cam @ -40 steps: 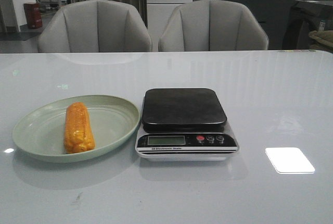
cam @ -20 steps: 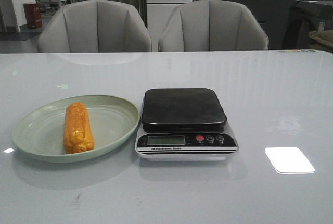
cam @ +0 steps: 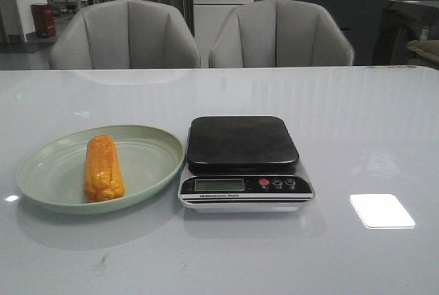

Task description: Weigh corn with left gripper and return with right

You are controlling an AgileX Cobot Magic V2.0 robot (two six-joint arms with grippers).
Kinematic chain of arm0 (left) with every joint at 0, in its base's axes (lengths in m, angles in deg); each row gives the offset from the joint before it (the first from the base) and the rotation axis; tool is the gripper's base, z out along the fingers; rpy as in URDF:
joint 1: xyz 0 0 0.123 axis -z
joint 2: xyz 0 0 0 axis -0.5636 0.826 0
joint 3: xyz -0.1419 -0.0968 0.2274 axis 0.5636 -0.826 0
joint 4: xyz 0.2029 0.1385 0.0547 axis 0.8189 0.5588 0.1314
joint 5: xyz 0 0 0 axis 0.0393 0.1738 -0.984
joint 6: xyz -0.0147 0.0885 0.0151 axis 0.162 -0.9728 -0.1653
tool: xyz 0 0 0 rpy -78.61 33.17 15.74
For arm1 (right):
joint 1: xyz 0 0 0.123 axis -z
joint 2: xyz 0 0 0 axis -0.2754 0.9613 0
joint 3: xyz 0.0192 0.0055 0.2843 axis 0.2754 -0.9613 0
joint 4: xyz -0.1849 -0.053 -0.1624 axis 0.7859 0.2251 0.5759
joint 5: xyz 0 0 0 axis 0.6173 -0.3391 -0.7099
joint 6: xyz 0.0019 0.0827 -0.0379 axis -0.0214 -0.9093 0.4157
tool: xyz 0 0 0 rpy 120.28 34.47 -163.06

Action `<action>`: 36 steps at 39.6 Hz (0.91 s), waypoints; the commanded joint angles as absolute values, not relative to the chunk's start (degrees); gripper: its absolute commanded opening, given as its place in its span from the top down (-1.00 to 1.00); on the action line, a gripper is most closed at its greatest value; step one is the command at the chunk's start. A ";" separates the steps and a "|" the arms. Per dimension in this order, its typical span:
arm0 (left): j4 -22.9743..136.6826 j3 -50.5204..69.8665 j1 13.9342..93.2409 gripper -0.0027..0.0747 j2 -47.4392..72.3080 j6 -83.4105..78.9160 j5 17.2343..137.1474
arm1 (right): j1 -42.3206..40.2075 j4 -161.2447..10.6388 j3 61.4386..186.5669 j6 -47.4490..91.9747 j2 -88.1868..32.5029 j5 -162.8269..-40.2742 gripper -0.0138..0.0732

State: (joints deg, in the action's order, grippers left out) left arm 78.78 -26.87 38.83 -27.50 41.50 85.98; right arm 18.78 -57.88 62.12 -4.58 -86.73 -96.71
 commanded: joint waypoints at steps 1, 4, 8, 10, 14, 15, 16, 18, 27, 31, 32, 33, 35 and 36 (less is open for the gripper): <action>77.98 -24.14 39.38 -0.55 -25.02 41.75 84.08 | 18.80 -57.07 61.53 -4.72 -87.92 -92.49 0.32; 77.34 -22.40 39.38 -0.56 -22.88 41.75 85.75 | 18.80 -57.07 61.53 -4.72 -87.92 -92.49 0.32; 75.01 -19.06 39.38 -0.56 -19.30 41.75 88.32 | 18.80 -57.07 61.53 -4.72 -87.92 -92.49 0.32; 72.92 -17.26 39.38 -0.56 -16.76 41.75 89.00 | 18.80 -57.07 61.53 -4.72 -87.92 -92.49 0.32; 70.18 -14.92 39.38 -0.56 -11.67 41.75 89.38 | 18.80 -57.07 61.53 -4.72 -87.92 -92.49 0.32; 69.66 -14.59 39.38 -0.56 -10.09 41.75 89.38 | 18.80 -57.07 61.53 -4.72 -87.92 -92.49 0.32; 69.41 -14.25 39.38 -0.56 -8.46 41.75 89.38 | 18.80 -57.07 61.53 -4.72 -87.92 -92.49 0.32; 68.92 -13.30 39.74 -0.56 -5.57 41.66 89.38 | 18.80 -57.07 61.53 -4.72 -87.92 -92.49 0.32; 68.61 -8.10 47.43 -0.56 9.02 41.66 90.51 | 18.80 -57.07 61.53 -4.72 -87.92 -92.49 0.32; 68.53 -5.40 51.63 -0.56 15.81 41.91 89.06 | 18.80 -57.07 61.53 -4.72 -87.92 -92.49 0.32; 68.35 -4.84 52.65 -0.56 17.17 41.91 88.73 | 18.80 -57.07 61.53 -4.72 -87.92 -92.49 0.32; 68.09 -4.05 53.33 -0.56 18.97 41.91 88.45 | 18.80 -57.07 61.53 -4.72 -87.92 -92.49 0.32; 67.23 -2.71 54.85 -0.56 22.04 41.91 87.87 | 18.80 -57.07 61.53 -4.72 -87.92 -92.49 0.32; 66.89 -1.88 55.32 -0.56 23.37 41.91 87.72 | 18.80 -57.07 61.53 -4.72 -87.92 -92.49 0.32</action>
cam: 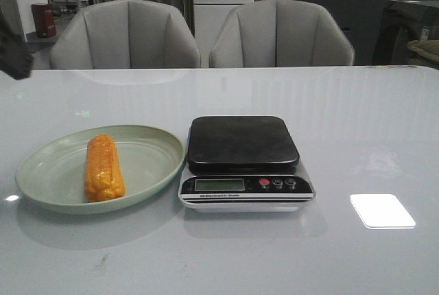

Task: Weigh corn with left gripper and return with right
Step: 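Lower the left gripper over the corn cob on the plate and close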

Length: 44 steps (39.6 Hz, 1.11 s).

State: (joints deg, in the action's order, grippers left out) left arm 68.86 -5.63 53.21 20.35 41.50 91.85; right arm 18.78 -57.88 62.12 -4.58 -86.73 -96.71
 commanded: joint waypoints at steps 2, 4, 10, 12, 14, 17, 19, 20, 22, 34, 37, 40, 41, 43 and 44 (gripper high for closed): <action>66.45 -0.22 56.41 -0.56 26.82 41.91 87.67 | 18.80 -57.07 61.53 -4.72 -87.92 -92.49 0.32; 66.36 1.66 57.21 -0.56 29.73 41.91 87.67 | 18.80 -57.07 61.53 -4.72 -87.92 -92.49 0.32; 66.36 6.35 57.89 -0.56 38.34 42.46 88.86 | 18.80 -57.07 61.53 -4.72 -87.92 -92.49 0.32; 66.36 7.89 57.89 -0.56 40.97 42.89 89.48 | 18.80 -57.07 61.53 -4.72 -87.92 -92.49 0.32; 66.36 9.51 57.89 -0.56 43.50 42.89 90.09 | 18.80 -57.07 61.53 -4.72 -87.92 -92.49 0.32; 66.36 11.98 57.89 -0.56 47.07 42.89 91.02 | 18.80 -57.07 61.53 -4.72 -87.92 -92.49 0.32; 66.36 13.60 57.89 -0.56 49.17 42.99 92.06 | 18.80 -57.07 61.53 -4.72 -87.92 -92.49 0.32; 66.36 14.51 57.89 -0.56 50.03 42.99 92.76 | 18.80 -57.07 61.53 -4.72 -87.92 -92.49 0.32; 66.36 15.99 57.89 -0.56 52.26 42.99 94.13 | 18.80 -57.07 61.53 -4.72 -87.92 -92.49 0.32; 68.29 21.20 57.89 -0.25 59.76 45.15 98.81 | 18.80 -57.07 61.53 -4.72 -87.92 -92.49 0.32; 68.29 21.60 57.89 -0.03 60.35 45.15 98.83 | 18.80 -57.07 61.53 -4.72 -87.92 -92.49 0.32; 68.29 22.21 57.89 0.23 60.44 45.15 98.82 | 18.80 -57.07 61.53 -4.72 -87.92 -92.49 0.32; 68.29 22.35 57.89 0.29 60.44 45.15 98.93 | 18.80 -57.07 61.53 -4.72 -87.92 -92.49 0.32; 68.29 23.28 57.89 0.40 60.44 45.15 99.35 | 18.80 -57.07 61.53 -4.72 -87.92 -92.49 0.32; 68.29 24.05 58.02 0.44 60.44 45.15 100.05 | 18.80 -57.07 61.53 -4.72 -87.92 -92.49 0.32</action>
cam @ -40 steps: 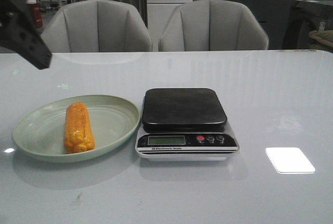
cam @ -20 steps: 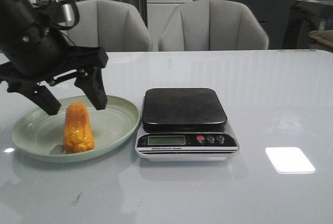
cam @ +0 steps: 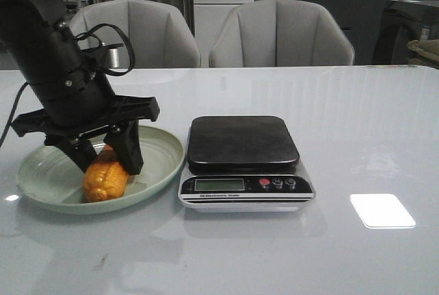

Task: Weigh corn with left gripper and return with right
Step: 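Lower the left gripper over the corn cob on the plate and close, then lift the corn with the left gripper and lower it onto the scale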

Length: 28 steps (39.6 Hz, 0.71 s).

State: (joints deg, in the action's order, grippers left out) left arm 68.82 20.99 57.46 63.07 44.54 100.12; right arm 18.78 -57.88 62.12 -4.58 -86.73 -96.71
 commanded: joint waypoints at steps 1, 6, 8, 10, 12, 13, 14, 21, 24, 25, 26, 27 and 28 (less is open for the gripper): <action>68.29 24.75 58.02 0.46 60.44 45.15 100.58 | 18.80 -57.07 61.53 -4.72 -87.92 -92.49 0.32; 66.83 30.92 60.12 0.48 60.44 45.15 103.21 | 18.80 -57.07 61.53 -4.72 -87.92 -92.49 0.32; 65.46 32.66 60.90 0.48 60.44 45.15 103.21 | 18.80 -57.07 61.53 -4.72 -87.92 -92.49 0.32; 64.16 34.40 61.78 0.48 60.44 44.60 102.89 | 18.80 -57.07 61.53 -4.72 -87.92 -92.49 0.32; 63.43 35.73 62.94 0.48 60.71 44.43 102.08 | 18.80 -57.07 61.53 -4.72 -87.92 -92.49 0.32; 63.31 36.45 63.41 0.48 60.89 44.43 101.92 | 18.80 -57.07 61.53 -4.72 -87.92 -92.49 0.32; 63.31 37.03 64.02 0.48 60.99 44.43 101.64 | 18.80 -57.07 61.53 -4.72 -87.92 -92.49 0.32; 58.88 39.01 66.92 0.47 62.98 44.43 99.91 | 18.80 -57.07 61.53 -4.72 -87.92 -92.49 0.32; 56.38 39.01 67.69 0.47 64.10 44.43 98.23 | 18.80 -57.07 61.53 -4.72 -87.92 -92.49 0.32; 55.71 39.01 67.86 0.47 64.65 44.43 97.63 | 18.80 -57.07 61.53 -4.72 -87.92 -92.49 0.32; 55.27 39.15 68.09 0.46 65.07 44.43 97.26 | 18.80 -57.07 61.53 -4.72 -87.92 -92.49 0.32; 54.86 39.30 68.39 0.46 65.48 44.43 96.87 | 18.80 -57.07 61.53 -4.72 -87.92 -92.49 0.32; 54.74 39.37 68.53 0.44 65.96 44.43 96.67 | 18.80 -57.07 61.53 -4.72 -87.92 -92.49 0.32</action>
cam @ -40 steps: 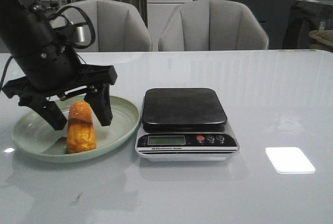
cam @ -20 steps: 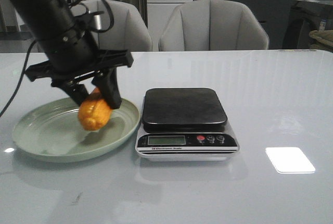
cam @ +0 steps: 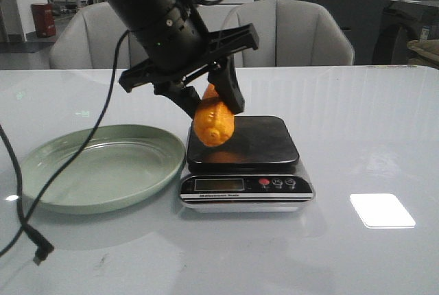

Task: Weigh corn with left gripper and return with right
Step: 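Lift the corn with the left gripper and lower it onto the scale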

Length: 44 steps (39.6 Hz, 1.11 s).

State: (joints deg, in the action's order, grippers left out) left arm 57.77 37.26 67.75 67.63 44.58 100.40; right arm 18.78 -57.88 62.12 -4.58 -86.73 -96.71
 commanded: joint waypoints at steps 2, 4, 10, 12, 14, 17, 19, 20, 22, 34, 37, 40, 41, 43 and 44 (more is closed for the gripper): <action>54.50 39.68 68.96 0.38 66.83 44.43 96.11 | 18.80 -57.07 61.53 -4.72 -87.92 -92.49 0.32; 53.93 39.78 69.20 0.27 67.43 44.43 95.84 | 18.80 -57.07 61.53 -4.72 -87.92 -92.49 0.32; 52.02 39.78 69.30 -0.26 68.25 44.43 93.99 | 18.80 -57.07 61.53 -4.72 -87.92 -92.49 0.32; 51.53 39.91 69.30 -0.42 68.25 44.43 93.83 | 18.80 -57.07 61.53 -4.72 -87.92 -92.49 0.32; 51.53 40.22 69.30 -0.47 68.25 43.65 93.78 | 18.80 -57.07 61.53 -4.72 -87.92 -92.49 0.32; 51.53 40.52 69.30 -0.46 68.25 42.63 93.80 | 18.80 -57.07 61.53 -4.72 -87.92 -92.49 0.32; 51.53 40.52 69.30 -0.45 68.12 42.63 93.68 | 18.80 -57.07 61.53 -4.72 -87.92 -92.49 0.32; 51.53 40.52 69.30 -0.44 68.03 42.63 93.68 | 18.80 -57.07 61.53 -4.72 -87.92 -92.49 0.32; 51.53 40.52 69.30 -0.44 68.03 42.63 93.91 | 18.80 -57.07 61.53 -4.72 -87.92 -92.49 0.32; 58.08 40.17 69.30 -0.44 65.62 42.63 97.37 | 18.80 -57.07 61.53 -4.72 -87.92 -92.49 0.32; 59.73 39.42 69.30 -0.44 63.58 42.63 97.43 | 18.80 -57.07 61.53 -4.72 -87.92 -92.49 0.32; 61.06 38.22 69.30 -0.44 61.23 42.63 97.43 | 18.80 -57.07 61.53 -4.72 -87.92 -92.49 0.32; 61.62 37.63 69.30 -0.44 60.48 42.63 97.43 | 18.80 -57.07 61.53 -4.72 -87.92 -92.49 0.32; 62.92 36.46 69.30 -0.44 58.37 42.63 97.43 | 18.80 -57.07 61.53 -4.72 -87.92 -92.49 0.32; 63.75 35.67 69.30 -0.44 57.21 42.63 97.43 | 18.80 -57.07 61.53 -4.72 -87.92 -92.49 0.32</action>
State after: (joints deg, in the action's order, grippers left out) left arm 62.36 35.91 68.99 63.66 42.63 99.11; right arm 18.78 -57.88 62.12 -4.58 -86.73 -96.71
